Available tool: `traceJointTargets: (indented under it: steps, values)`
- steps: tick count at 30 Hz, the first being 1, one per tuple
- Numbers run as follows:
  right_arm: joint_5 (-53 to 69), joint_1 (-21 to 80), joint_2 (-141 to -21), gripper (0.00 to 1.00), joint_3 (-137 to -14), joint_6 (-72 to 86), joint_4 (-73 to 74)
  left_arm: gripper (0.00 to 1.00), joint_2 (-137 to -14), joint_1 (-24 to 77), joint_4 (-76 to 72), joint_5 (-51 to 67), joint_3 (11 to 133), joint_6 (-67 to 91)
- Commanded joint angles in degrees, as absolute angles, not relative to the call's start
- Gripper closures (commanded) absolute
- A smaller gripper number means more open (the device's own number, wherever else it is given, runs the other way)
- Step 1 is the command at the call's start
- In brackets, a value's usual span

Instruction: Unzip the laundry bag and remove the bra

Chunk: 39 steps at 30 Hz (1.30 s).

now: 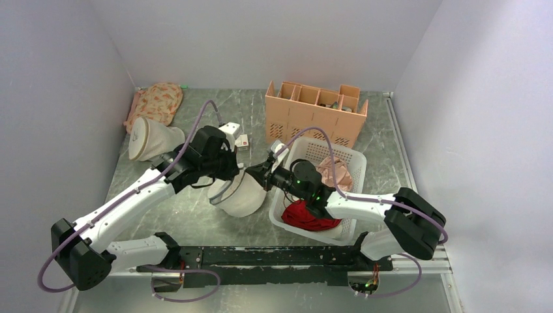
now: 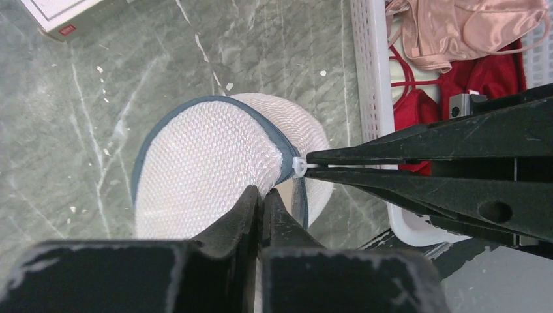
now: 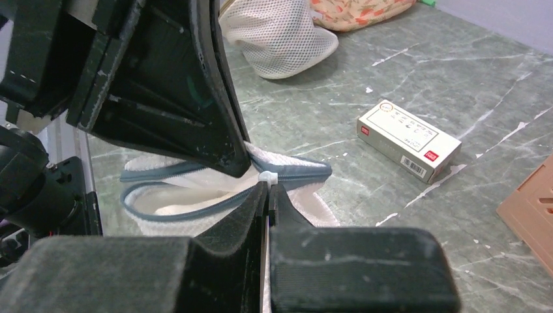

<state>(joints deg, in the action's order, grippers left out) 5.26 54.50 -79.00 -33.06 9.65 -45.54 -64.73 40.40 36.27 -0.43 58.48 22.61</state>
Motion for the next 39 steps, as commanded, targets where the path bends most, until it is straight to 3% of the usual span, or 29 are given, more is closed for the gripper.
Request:
traceJointTargets:
  steps: [1, 7, 19, 22, 27, 31, 35, 39]
  values:
    - [3.0, 54.6, -79.9, 1.0, -33.0, 10.2, -47.4, 0.93, -65.3, 40.6, 40.2, -4.1, 63.3, 16.7]
    - [-1.4, 52.8, -81.6, 1.0, -33.2, 14.7, -46.7, 0.93, -60.4, 40.6, 41.5, -5.5, 64.6, 12.3]
    - [2.9, 50.0, -80.8, 1.0, -33.4, 15.3, -45.7, 0.92, -57.2, 40.7, 45.4, -2.6, 63.5, 15.9]
    - [7.9, 50.2, -79.9, 1.0, -32.3, 14.4, -48.5, 0.81, -57.9, 40.7, 45.6, -1.5, 63.0, 17.0]
    - [10.5, 51.4, -78.8, 1.0, -32.0, 13.6, -50.1, 0.48, -61.3, 40.7, 45.4, 1.4, 64.5, 18.0]
    - [9.5, 52.5, -78.2, 1.0, -32.1, 12.1, -49.0, 0.28, -63.5, 40.7, 43.2, 4.0, 65.9, 18.9]
    - [9.1, 52.7, -77.8, 1.0, -32.2, 11.6, -48.6, 0.17, -65.1, 40.7, 40.8, 6.3, 66.7, 19.0]
    - [8.9, 52.7, -77.7, 1.0, -32.2, 11.4, -48.4, 0.25, -66.7, 40.8, 40.9, 5.7, 66.5, 19.4]
